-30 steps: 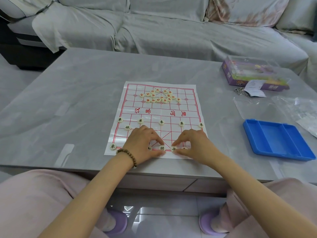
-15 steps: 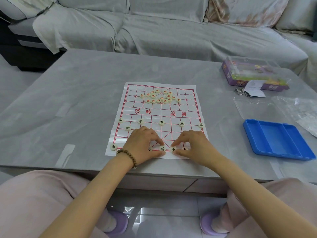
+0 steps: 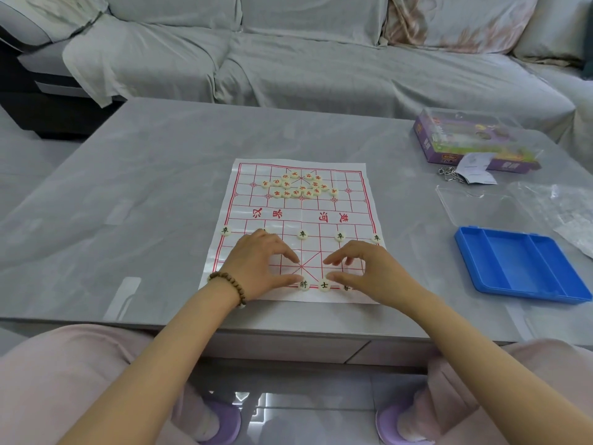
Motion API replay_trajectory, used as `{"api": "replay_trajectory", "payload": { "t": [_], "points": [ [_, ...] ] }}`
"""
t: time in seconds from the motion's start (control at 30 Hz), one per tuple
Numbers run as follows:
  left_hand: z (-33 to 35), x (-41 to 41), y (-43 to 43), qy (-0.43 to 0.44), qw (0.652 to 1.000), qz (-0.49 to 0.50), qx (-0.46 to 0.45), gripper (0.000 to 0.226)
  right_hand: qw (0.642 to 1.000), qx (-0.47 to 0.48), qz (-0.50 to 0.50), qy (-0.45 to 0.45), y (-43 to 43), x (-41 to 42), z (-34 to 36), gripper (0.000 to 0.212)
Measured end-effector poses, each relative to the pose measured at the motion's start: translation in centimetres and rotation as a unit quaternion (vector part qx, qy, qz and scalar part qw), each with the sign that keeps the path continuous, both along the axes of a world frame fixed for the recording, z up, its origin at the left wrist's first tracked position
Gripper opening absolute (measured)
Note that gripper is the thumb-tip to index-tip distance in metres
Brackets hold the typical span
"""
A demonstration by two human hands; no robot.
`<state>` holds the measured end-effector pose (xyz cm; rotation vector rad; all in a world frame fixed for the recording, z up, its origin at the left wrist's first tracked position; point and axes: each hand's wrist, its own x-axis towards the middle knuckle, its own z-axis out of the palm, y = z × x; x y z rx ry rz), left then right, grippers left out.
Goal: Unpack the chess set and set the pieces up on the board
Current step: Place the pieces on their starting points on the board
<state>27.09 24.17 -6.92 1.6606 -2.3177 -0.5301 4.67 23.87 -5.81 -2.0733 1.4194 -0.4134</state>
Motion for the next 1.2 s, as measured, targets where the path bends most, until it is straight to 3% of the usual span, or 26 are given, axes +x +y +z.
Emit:
{"api": "replay_trajectory", "payload": {
  "t": [0.27, 0.43, 0.57, 0.7, 0.83, 1.2],
  "points": [
    [1.4, 3.0, -6.1, 0.043, 0.997, 0.059, -0.004, 0.036, 0.998, 0.000, -0.030, -0.061, -5.7, -0.7, 1.2, 0.018],
    [1.3, 3.2, -10.9, 0.049, 0.996, 0.057, 0.043, 0.062, 0.992, -0.010, -0.077, -0.100, -10.8, -0.9, 1.0, 0.017],
    [0.0, 2.5, -14.6, -0.102, 0.993, 0.021, 0.059, 0.088, 0.990, 0.000, -0.098, -0.102, -14.5, -0.5, 0.2, 0.020],
    [-1.3, 1.5, -17.0, -0.153, 0.984, -0.012, 0.088, 0.086, 0.992, 0.052, -0.037, -0.111, -16.3, 1.2, -0.5, 0.016],
    [-2.5, 0.8, -18.7, -0.186, 0.979, -0.033, 0.077, 0.086, 0.994, 0.041, -0.018, -0.098, -17.9, 2.6, -1.8, 0.010],
    [-2.6, 1.3, -21.5, -0.128, 0.989, -0.050, 0.051, 0.084, 0.999, -0.028, -0.017, -0.023, -20.0, 3.4, -2.5, 0.019]
  ]
}}
